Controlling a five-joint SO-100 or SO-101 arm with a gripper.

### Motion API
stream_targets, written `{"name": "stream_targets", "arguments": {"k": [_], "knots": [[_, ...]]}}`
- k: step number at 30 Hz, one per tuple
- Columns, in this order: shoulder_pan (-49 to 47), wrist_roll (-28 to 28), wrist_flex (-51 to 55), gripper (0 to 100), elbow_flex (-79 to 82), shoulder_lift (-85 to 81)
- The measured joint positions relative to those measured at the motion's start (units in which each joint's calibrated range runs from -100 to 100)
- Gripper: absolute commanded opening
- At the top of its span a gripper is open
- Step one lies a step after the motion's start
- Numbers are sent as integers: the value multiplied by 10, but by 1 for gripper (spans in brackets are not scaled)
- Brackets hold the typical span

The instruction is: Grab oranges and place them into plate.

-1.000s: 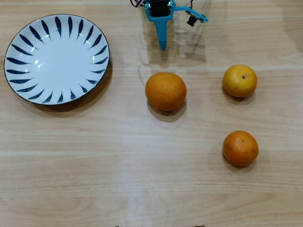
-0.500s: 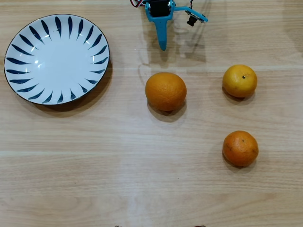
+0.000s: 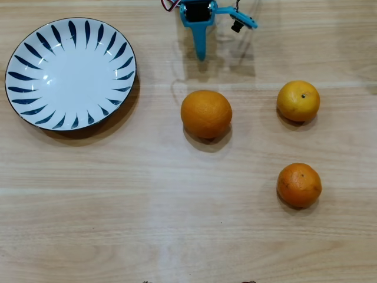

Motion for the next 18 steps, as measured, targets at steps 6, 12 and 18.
{"name": "stream_targets", "arguments": {"k": [6, 12, 18], "knots": [[-11, 0, 16, 2, -231, 236], [-18, -27, 66, 2, -417, 391], [-50, -41, 80, 2, -561, 517]]}}
